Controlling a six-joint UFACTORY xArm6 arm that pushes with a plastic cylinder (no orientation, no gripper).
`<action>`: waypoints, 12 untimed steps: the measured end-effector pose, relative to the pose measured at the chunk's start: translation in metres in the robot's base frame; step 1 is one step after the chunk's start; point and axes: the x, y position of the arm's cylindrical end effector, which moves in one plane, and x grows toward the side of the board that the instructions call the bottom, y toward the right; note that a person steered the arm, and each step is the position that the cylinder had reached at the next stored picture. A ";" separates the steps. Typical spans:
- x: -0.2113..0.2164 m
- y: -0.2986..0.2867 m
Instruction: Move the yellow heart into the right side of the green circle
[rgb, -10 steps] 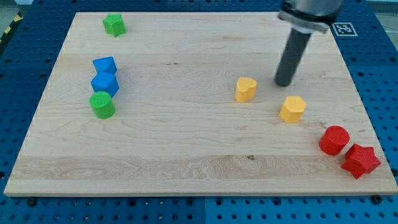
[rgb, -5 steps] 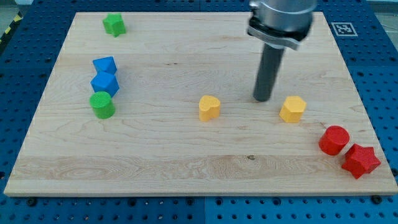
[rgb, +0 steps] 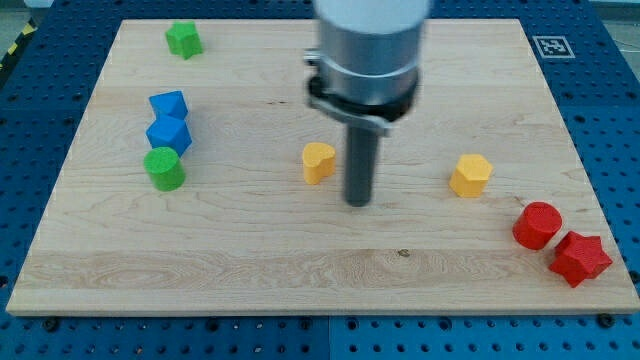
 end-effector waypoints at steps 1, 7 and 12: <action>-0.002 0.041; -0.048 -0.003; 0.000 -0.116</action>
